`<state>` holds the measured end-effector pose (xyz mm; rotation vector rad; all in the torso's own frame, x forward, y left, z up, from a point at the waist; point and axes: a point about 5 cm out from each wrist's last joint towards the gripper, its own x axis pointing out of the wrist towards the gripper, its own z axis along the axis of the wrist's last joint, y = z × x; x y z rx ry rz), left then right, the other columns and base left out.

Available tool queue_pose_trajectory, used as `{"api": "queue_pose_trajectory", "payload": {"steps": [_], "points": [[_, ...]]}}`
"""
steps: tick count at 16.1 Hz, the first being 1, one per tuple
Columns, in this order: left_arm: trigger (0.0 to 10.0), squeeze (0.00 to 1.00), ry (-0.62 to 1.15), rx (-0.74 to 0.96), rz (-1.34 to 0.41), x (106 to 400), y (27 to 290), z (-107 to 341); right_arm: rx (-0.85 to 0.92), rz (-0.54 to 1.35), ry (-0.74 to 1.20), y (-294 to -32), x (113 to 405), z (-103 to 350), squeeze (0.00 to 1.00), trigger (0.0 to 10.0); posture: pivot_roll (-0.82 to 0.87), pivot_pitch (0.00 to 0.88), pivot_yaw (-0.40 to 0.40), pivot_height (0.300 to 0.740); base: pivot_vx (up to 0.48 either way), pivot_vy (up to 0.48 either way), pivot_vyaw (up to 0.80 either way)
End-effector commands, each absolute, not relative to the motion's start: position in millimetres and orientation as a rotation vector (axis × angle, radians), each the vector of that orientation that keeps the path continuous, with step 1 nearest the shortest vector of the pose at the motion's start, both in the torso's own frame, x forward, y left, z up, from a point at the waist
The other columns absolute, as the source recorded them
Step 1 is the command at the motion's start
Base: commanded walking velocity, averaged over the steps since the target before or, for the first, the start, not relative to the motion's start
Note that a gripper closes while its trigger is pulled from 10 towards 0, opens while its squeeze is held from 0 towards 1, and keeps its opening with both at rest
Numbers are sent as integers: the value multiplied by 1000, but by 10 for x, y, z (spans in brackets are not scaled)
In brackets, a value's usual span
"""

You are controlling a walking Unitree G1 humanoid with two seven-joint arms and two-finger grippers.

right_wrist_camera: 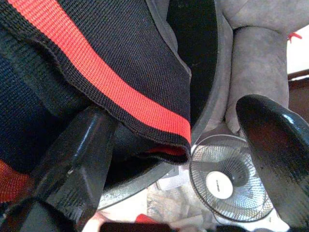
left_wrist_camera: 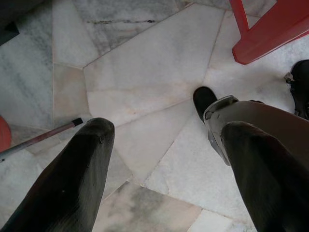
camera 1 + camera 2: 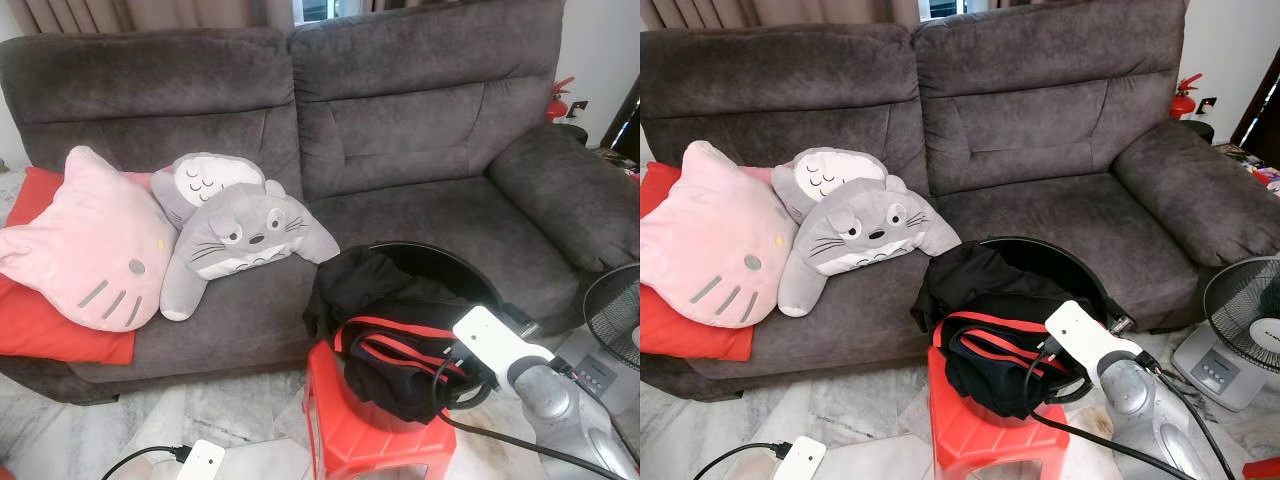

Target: Hang hanger

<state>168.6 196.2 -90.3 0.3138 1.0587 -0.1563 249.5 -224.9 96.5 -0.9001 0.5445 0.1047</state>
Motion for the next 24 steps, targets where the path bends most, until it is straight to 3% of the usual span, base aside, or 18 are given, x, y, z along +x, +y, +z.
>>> {"api": "queue_pose_trajectory", "payload": {"steps": [1,10,16,24], "points": [[10000,0,1070,322,-149,1668,1982,-909,-919,113,529,-2229,2523,978,0,10000,-31,0,40,740,0,0,0],[10000,0,1069,324,-149,1667,1983,-909,-953,-10,426,-2295,2626,1118,0,10000,-30,0,41,740,0,0,0],[10000,0,1070,325,-152,1668,1981,-909,-933,63,524,-2261,2574,942,0,10000,-27,0,41,740,0,0,0],[10000,0,1066,327,-148,1672,1982,-907,-995,48,460,-2252,2671,972,0,10000,-26,0,46,740,0,0,0]]}}
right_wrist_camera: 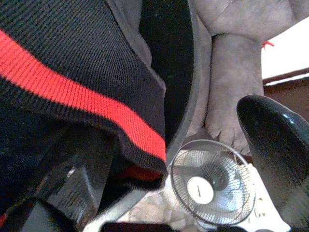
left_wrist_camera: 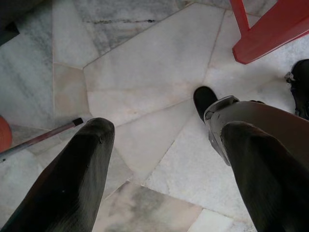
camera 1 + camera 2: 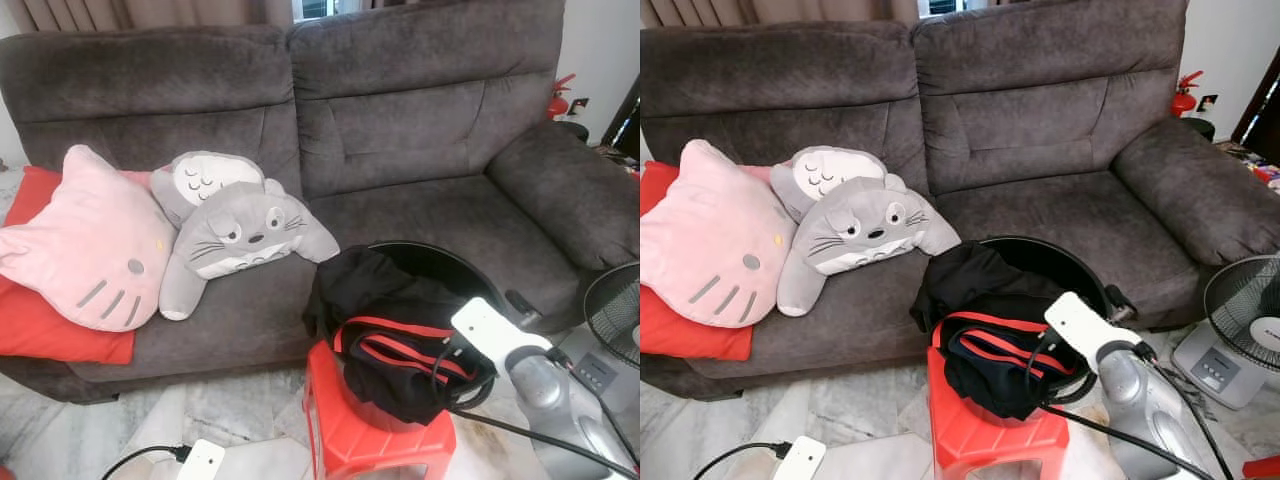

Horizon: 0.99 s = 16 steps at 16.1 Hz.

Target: Hang hanger

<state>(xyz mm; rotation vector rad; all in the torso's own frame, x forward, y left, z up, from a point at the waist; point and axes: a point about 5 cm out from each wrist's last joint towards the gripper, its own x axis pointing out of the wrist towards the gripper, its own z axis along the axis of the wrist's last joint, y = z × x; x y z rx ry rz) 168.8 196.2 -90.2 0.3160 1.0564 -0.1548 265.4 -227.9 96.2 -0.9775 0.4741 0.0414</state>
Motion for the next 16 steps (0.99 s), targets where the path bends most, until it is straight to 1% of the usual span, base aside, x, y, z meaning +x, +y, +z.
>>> {"api": "queue_pose_trajectory", "payload": {"steps": [1,7,10,15,16], "points": [[10000,0,1065,327,-147,1672,1983,-907,-1021,51,444,-2243,2686,982,0,10000,-25,0,46,740,0,0,0],[10000,0,1063,327,-145,1675,1983,-905,-1024,96,416,-2185,2746,944,0,10000,-25,0,46,740,0,0,0],[10000,0,1061,328,-143,1675,1983,-905,-1047,92,367,-2175,2806,964,0,10000,-23,0,46,740,0,0,0],[10000,0,1061,330,-147,1674,1981,-906,-1044,97,351,-2164,2835,949,0,10000,-20,0,45,740,0,0,0],[10000,0,1062,331,-149,1674,1981,-906,-1038,105,362,-2162,2827,922,0,0,-20,0,46,740,0,0,0]]}}
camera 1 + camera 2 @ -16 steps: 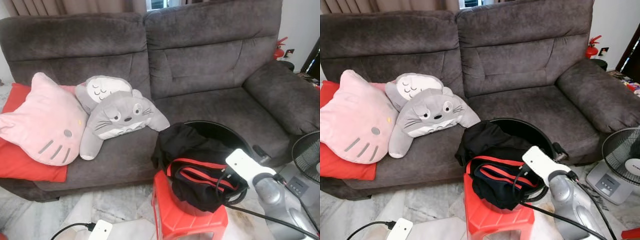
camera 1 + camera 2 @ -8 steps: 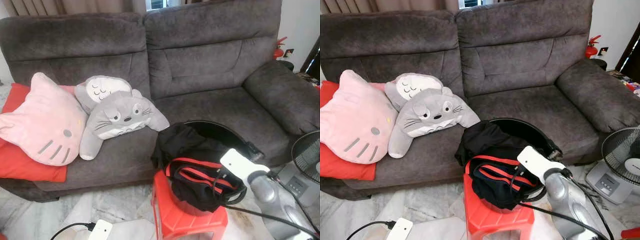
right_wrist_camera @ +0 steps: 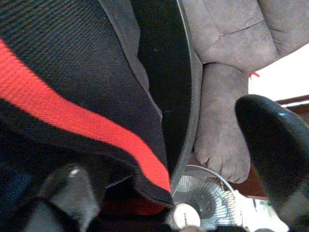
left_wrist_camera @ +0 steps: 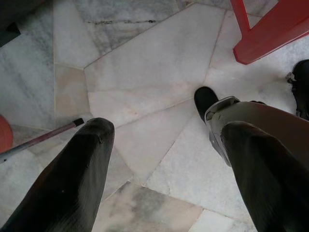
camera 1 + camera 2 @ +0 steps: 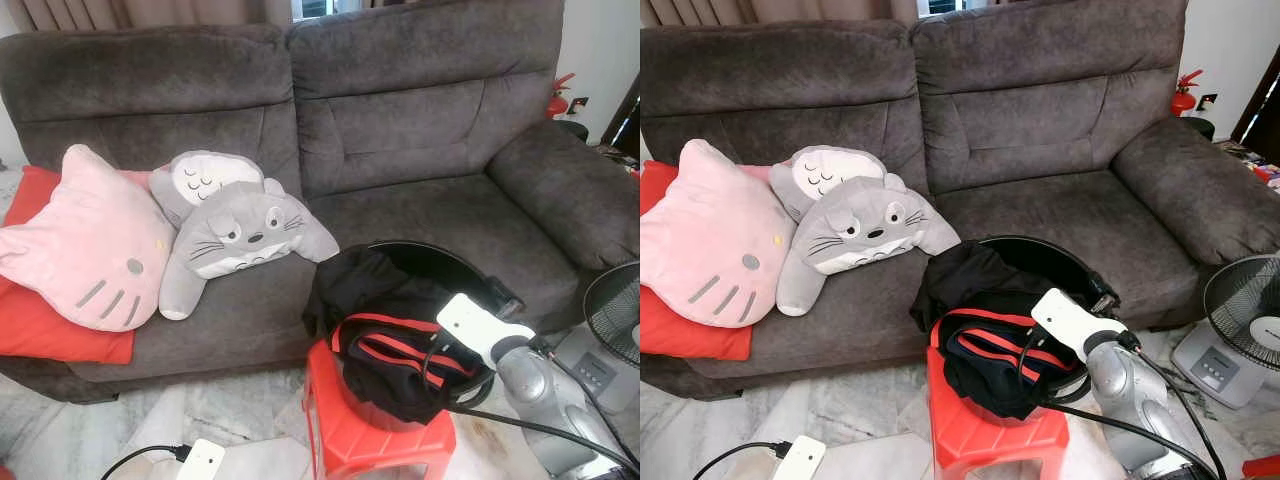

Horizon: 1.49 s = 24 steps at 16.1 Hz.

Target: Hang hanger

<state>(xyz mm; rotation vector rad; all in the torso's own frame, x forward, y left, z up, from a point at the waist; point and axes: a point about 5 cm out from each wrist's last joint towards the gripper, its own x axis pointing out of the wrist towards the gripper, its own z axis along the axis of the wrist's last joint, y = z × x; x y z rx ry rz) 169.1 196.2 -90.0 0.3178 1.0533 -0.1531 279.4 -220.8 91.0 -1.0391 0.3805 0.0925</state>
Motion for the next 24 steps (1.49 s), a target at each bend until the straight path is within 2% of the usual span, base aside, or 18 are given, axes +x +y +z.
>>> {"api": "queue_pose_trajectory", "payload": {"steps": [1,24], "points": [[10000,0,1062,332,-150,1674,1980,-906,-1036,110,363,-2159,2823,911,0,0,-19,0,46,740,0,0,0],[10000,0,1062,339,-159,1678,1976,-905,-1007,138,376,-2124,2814,877,0,0,-19,0,46,740,0,0,0]]}}
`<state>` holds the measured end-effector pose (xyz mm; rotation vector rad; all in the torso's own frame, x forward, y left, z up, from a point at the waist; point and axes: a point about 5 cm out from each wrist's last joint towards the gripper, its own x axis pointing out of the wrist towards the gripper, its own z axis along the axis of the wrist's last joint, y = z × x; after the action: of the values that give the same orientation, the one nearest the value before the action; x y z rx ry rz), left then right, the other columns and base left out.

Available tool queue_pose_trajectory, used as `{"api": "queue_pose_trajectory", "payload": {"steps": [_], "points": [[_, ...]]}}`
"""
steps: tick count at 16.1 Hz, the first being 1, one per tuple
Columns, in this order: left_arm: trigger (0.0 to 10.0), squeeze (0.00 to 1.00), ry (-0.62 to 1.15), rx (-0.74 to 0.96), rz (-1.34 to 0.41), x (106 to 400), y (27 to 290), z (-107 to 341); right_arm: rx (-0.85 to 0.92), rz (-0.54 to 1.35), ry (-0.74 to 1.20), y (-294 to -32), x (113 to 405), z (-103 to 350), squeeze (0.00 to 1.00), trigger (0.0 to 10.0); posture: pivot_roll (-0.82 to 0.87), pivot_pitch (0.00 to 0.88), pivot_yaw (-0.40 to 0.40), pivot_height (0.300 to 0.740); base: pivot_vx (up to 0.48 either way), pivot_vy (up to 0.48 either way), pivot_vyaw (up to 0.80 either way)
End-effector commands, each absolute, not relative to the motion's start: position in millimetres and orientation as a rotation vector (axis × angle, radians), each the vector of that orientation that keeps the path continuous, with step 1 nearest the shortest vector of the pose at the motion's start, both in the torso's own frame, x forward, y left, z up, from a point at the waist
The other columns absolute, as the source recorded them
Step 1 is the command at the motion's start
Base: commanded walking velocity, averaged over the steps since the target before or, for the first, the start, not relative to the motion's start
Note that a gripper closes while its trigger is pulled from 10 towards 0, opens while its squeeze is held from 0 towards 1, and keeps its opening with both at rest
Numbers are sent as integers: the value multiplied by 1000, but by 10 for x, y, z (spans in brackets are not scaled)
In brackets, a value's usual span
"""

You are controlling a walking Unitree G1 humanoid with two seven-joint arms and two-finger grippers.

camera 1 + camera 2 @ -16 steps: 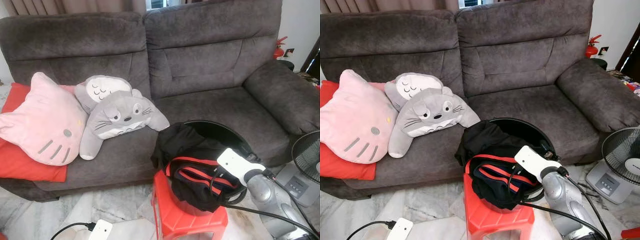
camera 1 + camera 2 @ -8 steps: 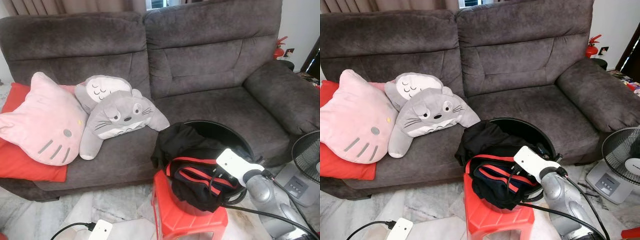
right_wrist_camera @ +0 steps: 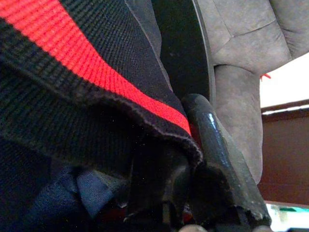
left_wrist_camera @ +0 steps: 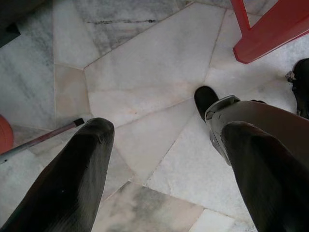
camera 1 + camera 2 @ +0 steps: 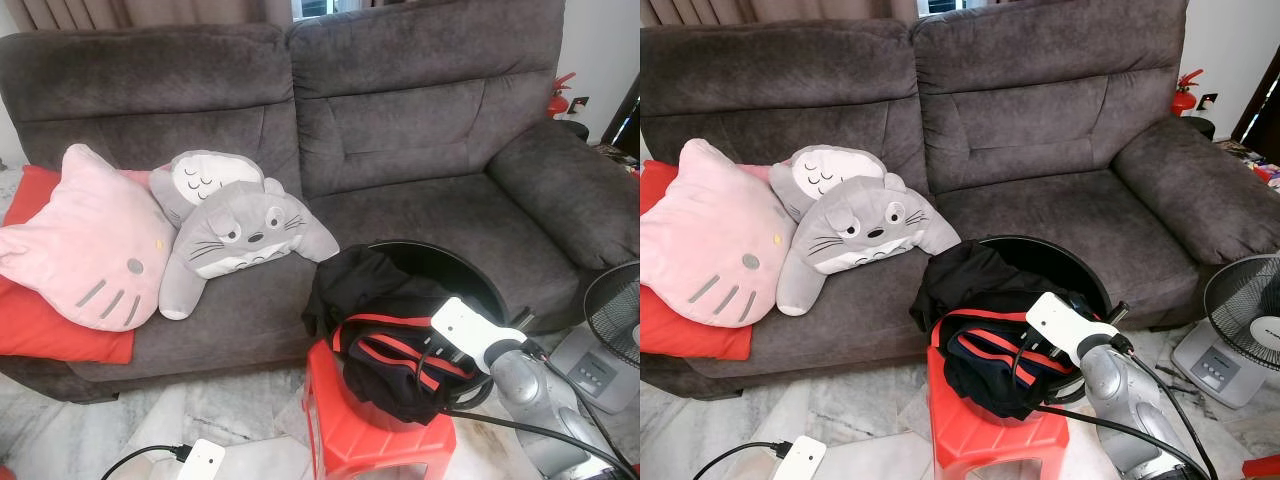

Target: Hang hanger

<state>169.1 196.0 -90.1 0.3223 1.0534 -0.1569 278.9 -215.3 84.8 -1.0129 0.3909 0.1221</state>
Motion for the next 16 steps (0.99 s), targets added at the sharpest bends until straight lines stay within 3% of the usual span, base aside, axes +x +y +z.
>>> {"api": "queue_pose_trajectory", "payload": {"steps": [1,11,16], "points": [[10000,0,1062,339,-160,1678,1976,-905,-1009,137,374,-2127,2818,885,0,0,-18,0,46,740,0,0,0],[10000,0,1063,339,-164,1684,1975,-902,-947,50,251,-2211,3017,1374,0,0,-25,0,49,740,0,0,0],[10000,0,1062,340,-163,1684,1976,-902,-719,-40,128,-2177,3109,1656,0,0,-22,0,49,740,0,0,0]]}}
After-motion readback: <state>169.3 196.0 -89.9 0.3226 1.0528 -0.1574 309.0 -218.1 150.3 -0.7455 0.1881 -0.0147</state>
